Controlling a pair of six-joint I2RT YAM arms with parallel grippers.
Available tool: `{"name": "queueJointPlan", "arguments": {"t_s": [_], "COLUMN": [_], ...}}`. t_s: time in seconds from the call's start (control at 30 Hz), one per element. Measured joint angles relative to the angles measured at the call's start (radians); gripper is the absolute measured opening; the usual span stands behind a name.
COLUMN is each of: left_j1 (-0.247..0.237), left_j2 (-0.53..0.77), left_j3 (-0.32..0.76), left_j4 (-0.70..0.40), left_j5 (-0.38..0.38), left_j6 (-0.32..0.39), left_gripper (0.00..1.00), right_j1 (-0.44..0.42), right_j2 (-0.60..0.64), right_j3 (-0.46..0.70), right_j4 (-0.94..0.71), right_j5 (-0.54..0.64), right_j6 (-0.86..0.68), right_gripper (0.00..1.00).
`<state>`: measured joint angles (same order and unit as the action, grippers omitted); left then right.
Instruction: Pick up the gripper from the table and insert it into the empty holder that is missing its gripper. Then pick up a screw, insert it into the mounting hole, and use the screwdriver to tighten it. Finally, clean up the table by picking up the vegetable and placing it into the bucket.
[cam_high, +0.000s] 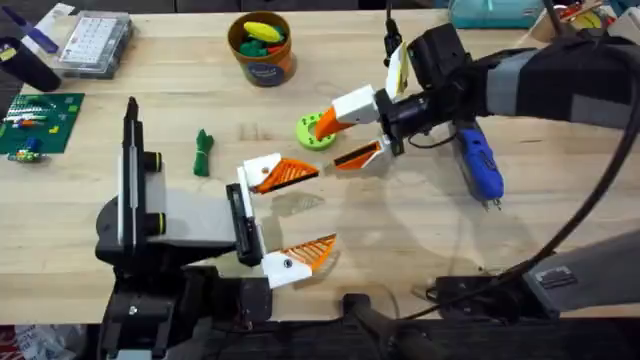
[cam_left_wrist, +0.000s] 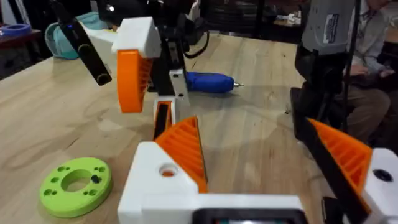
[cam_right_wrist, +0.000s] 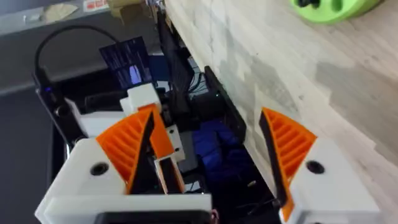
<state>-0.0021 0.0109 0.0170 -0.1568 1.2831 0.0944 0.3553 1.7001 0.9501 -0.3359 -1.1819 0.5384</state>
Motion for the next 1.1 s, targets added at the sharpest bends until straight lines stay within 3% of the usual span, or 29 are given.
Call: {"name": "queueJointPlan", "arguments": {"t_s": [0.37, 0.53, 0.67, 1.1], "left_j1": [0.0, 0.0, 0.0, 0.0], "left_j2": [0.0, 0.0, 0.0, 0.0], "left_j3": [0.0, 0.0, 0.0, 0.0], "left_j4": [0.0, 0.0, 0.0, 0.0], "left_j5": [0.0, 0.0, 0.0, 0.0], "left_j6": [0.0, 0.0, 0.0, 0.0], "left_gripper": [0.988, 0.988, 0.988, 0.988], "right_j1": [0.0, 0.0, 0.0, 0.0], "right_j2": [-0.211, -0.273, -0.305, -0.303], "right_j3": [-0.001, -0.003, -0.029, -0.092], "right_j4": [-0.011, -0.135, -0.219, -0.222], "right_j5": [-0.018, -0.023, -0.027, -0.171], "right_j6": [-0.051, -0.126, -0.221, -0.548], "right_gripper": [0.977, 0.977, 0.977, 0.977]}}
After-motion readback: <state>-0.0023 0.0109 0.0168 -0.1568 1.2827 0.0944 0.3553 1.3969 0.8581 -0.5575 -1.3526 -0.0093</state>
